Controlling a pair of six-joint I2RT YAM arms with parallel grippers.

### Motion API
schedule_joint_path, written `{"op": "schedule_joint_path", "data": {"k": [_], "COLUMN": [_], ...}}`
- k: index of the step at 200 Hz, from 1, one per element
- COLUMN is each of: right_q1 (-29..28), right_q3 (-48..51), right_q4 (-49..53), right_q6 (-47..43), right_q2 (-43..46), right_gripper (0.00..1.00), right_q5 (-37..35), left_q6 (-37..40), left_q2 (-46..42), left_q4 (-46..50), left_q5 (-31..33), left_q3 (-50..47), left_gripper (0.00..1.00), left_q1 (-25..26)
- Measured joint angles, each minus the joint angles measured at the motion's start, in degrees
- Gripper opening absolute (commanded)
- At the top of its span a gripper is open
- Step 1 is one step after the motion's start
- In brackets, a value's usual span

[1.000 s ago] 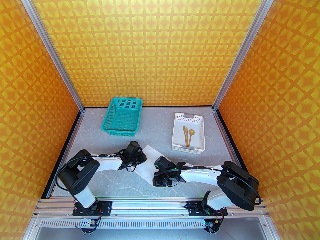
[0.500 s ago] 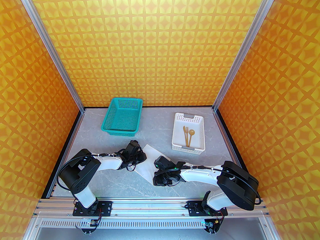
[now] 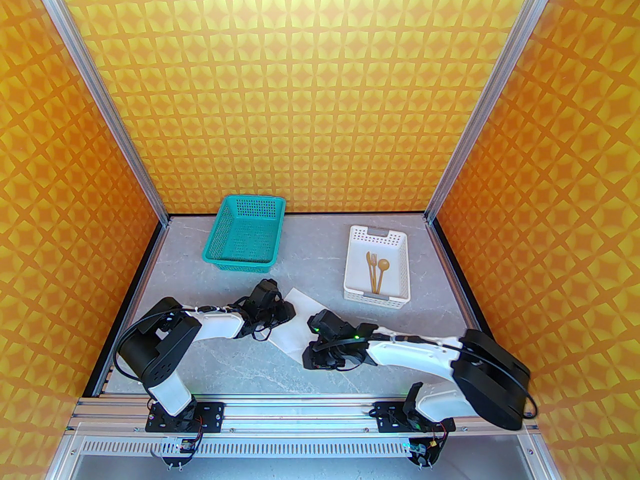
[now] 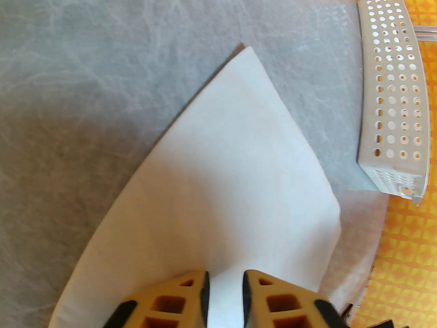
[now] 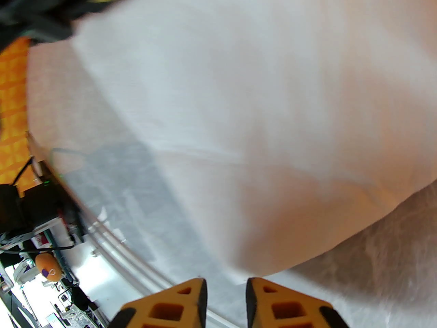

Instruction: Place the utensils on the paper napkin and roll it up

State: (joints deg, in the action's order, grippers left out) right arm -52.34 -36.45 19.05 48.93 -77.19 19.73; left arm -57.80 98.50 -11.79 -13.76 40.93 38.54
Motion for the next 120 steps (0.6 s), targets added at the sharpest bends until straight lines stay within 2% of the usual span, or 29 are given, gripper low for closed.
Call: {"op": "schedule_joint_path", "data": {"k": [29,72,120], "right_q1": [4.9,16.2,28.5], "right_q3": [-0.6,-3.0,-11.1], "right_q4": [4.0,13.2,21.7], "right_q6": [-1.8,-7.9,-16.5], "right_q2": [5.7,12.4,14.9], "right_gripper": [0.28,0.3,0.38], "right_q5": [0.1,0.2,-0.5], "left_q6": [0.0,3.3,10.5], "left_q2": [-2.0,-10.8,-25.6], "left_q4": [0.9,5.7,16.2], "left_q5": [-1.4,-1.8,5.0], "left_q3": [0.2,2.8,3.0], "left_gripper": [0.37,0.45,0.53], "left_q1": [0.0,-1.2,-3.9]}}
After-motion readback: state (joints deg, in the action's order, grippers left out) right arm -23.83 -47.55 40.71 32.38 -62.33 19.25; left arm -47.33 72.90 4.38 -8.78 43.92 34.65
